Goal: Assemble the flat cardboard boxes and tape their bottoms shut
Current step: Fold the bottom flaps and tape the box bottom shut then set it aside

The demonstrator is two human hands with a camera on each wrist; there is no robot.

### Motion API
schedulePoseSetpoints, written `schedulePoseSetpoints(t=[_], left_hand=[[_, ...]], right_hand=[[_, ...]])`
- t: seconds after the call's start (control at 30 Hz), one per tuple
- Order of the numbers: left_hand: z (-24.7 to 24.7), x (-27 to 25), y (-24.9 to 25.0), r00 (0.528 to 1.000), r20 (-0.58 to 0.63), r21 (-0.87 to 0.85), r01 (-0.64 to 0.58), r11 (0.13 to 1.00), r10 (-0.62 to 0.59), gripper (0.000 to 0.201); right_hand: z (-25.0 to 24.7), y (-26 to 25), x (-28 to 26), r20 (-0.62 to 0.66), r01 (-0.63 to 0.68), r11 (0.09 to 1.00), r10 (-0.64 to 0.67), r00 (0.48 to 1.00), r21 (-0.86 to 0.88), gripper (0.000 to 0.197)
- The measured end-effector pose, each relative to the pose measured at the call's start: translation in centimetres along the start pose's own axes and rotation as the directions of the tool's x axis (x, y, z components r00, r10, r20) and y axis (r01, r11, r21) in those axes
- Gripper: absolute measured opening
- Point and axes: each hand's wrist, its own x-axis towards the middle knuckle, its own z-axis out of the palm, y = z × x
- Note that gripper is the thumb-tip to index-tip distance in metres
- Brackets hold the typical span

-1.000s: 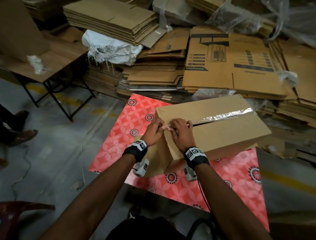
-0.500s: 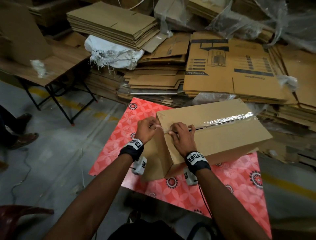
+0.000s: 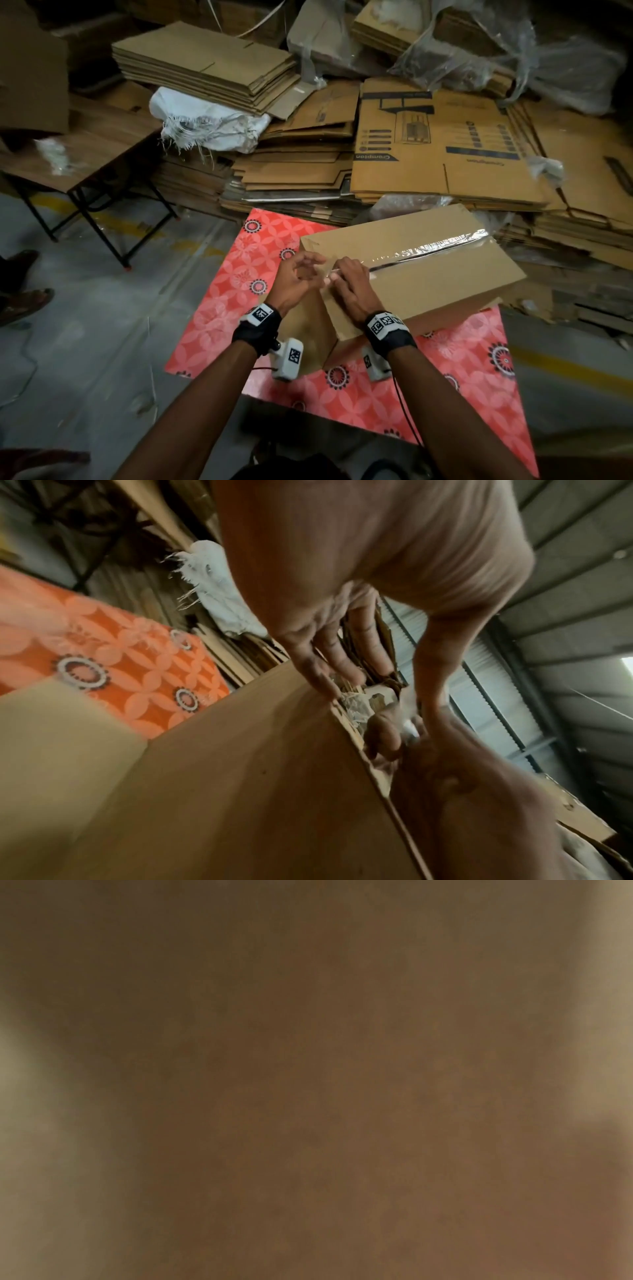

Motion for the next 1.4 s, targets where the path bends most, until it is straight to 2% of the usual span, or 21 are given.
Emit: schedulePoseSetpoints(t=[0.1,0.2,0.27,0.3,0.33,0.37,0.43,0.5,0.53,0.63,0.7,0.73,0.8,0.87,0.93,1.0,1.1,1.17,1.23,1.33,1.4], left_hand=[[0.3,-0.3,-1.0,0.998,0.001,-0.029,0.061,0.998,-0.061,0.071],[0.9,-0.2,-2.9,0.998,-0.008,0.147,0.055,0.988,-0.054,0.093],[1.2,0.1,-3.6,0.999,0.029,0.242,0.006,0.97,-0.013,0.103],[1.1,0.4,-3.6,0.999,0.033,0.25,0.002,0.968,-0.01,0.106],[0.9,0.8,-3.4,0.999,0.032,0.259,0.009,0.966,-0.018,0.107],[0.5,1.3,-3.1,0.999,0.028,0.266,0.012,0.964,-0.02,0.108],[-0.7,2.6,-2.3,0.999,0.036,0.271,0.009,0.963,-0.02,0.108],[-2.1,3.7,-1.4,0.996,0.09,0.252,0.006,0.968,-0.03,0.105],[-3.0,4.2,-1.0,0.991,0.128,0.24,0.004,0.971,-0.036,0.102],[-5.2,5.6,-0.1,0.979,0.193,0.256,0.009,0.967,-0.061,0.095],[-6.1,6.5,0.5,0.98,0.188,0.378,-0.007,0.926,-0.069,0.089],[-6.4,6.8,0.7,0.984,0.168,0.501,-0.039,0.865,-0.053,0.084],[-5.8,6.6,1.3,0.987,0.146,0.68,-0.152,0.718,0.071,0.071],[-4.1,5.6,1.5,0.961,0.213,0.671,-0.273,0.689,0.174,0.062],[-2.3,4.7,1.1,0.922,0.358,0.625,-0.356,0.694,0.15,0.059],[-1.0,4.3,-0.1,0.874,0.48,0.648,-0.414,0.64,0.08,0.068],[-0.7,4.3,-1.6,0.846,0.526,0.731,-0.501,0.464,0.085,0.085],[-0.7,4.3,-1.9,0.838,0.539,0.748,-0.524,0.408,0.089,0.097],[-0.8,4.2,-1.9,0.833,0.551,0.766,-0.53,0.363,0.054,0.108],[-0.8,4.3,-1.9,0.83,0.558,0.781,-0.534,0.325,0.024,0.118],[-0.6,4.5,-1.5,0.839,0.544,0.796,-0.513,0.323,-0.009,0.119]], right_hand=[[0.5,0.3,0.4,0.003,-0.064,0.996,0.064,0.998,-0.06,0.02],[0.4,0.6,0.5,-0.089,-0.076,0.997,0.074,0.993,-0.027,0.013],[0.2,0.6,0.2,-0.083,-0.087,0.996,0.089,0.993,0.023,0.057],[0.0,0.4,0.1,-0.078,-0.133,0.99,0.135,0.988,0.037,0.072],[0.0,0.4,0.0,-0.087,-0.18,0.983,0.182,0.979,0.03,0.075],[-0.1,0.4,0.0,-0.113,-0.227,0.974,0.226,0.968,-0.003,0.066],[-0.1,0.9,0.1,-0.197,-0.315,0.926,0.275,0.941,-0.21,0.04],[-0.4,1.4,0.4,-0.171,-0.363,0.868,0.322,0.931,-0.339,0.032],[-0.5,1.5,0.8,-0.135,-0.328,0.884,0.299,0.945,-0.333,0.029],[-0.6,1.8,1.9,-0.072,-0.234,0.953,0.224,0.972,-0.194,0.02],[-0.5,2.1,2.4,-0.132,-0.24,0.968,0.229,0.964,-0.073,0.016],[-0.5,1.9,2.5,-0.182,-0.236,0.972,0.23,0.956,-0.011,0.014],[-0.3,1.5,2.8,-0.23,-0.277,0.946,0.311,0.922,0.168,0.013],[-0.2,0.7,3.4,-0.198,-0.375,0.839,0.476,0.857,0.394,0.017],[0.1,1.0,3.9,-0.233,-0.421,0.782,0.563,0.793,0.46,0.026],[0.1,1.5,3.8,-0.263,-0.47,0.775,0.601,0.755,0.422,0.035],[0.0,1.9,3.7,-0.292,-0.446,0.843,0.527,0.798,0.302,0.038],[0.0,2.1,3.2,-0.306,-0.344,0.926,0.376,0.875,0.153,0.021],[-0.3,2.4,3.0,-0.274,-0.318,0.947,0.317,0.908,0.042,0.005],[-2.3,2.3,3.0,-0.272,-0.392,0.912,0.411,0.87,0.121,0.02],[-3.6,2.6,3.0,-0.171,-0.373,0.922,0.386,0.906,0.106,0.031]])
